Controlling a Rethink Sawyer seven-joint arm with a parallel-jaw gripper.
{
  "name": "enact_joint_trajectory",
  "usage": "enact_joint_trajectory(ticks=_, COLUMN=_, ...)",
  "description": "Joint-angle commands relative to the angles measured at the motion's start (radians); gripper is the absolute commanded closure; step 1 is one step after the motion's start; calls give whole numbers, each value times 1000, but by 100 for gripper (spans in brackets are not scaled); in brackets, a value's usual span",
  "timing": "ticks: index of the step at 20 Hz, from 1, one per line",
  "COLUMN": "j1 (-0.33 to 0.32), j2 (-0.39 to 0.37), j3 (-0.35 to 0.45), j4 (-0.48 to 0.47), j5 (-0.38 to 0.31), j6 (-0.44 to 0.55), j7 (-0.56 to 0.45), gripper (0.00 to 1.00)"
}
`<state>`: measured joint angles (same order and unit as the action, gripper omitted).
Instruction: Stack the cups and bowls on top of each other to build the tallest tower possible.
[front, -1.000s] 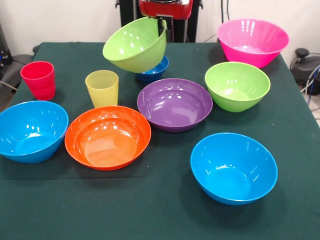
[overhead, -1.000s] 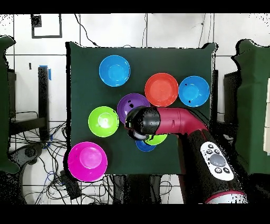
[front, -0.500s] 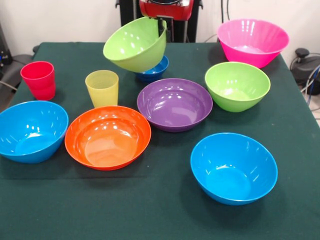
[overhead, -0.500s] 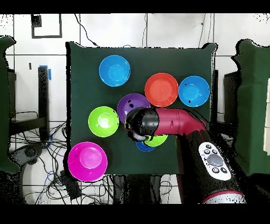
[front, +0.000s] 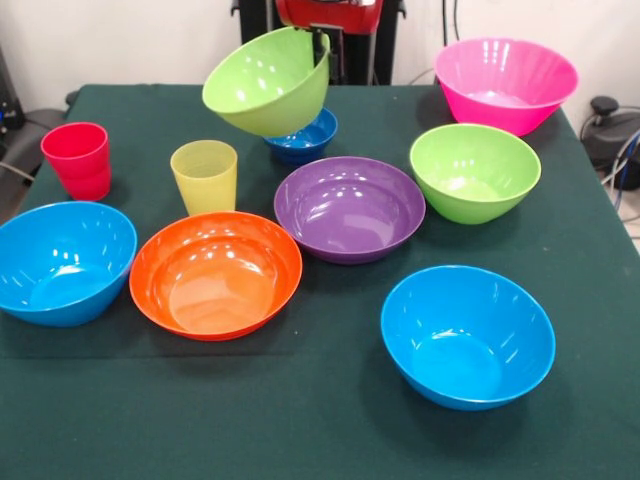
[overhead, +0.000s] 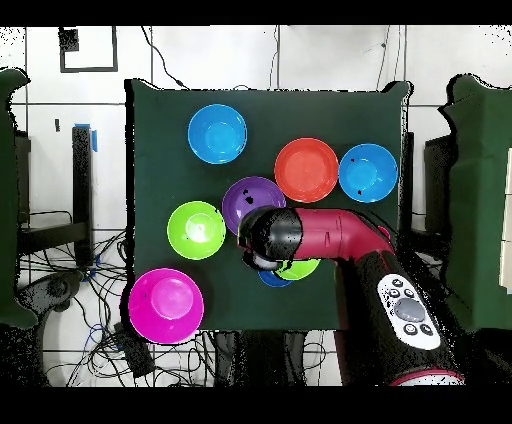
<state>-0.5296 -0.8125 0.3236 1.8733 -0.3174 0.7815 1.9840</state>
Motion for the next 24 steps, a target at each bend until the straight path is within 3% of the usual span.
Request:
enact_joint_trajectory(ticks=1, j1=26, j2=-11, j3=-3, j4=42, j5=-2, j6=-6, j7=41, gripper=100)
enact_joint_trajectory(ticks=24, j1=48, j2=53, j3=-33, j4=77, j5=-67, j6=-104, j7=51, gripper=100)
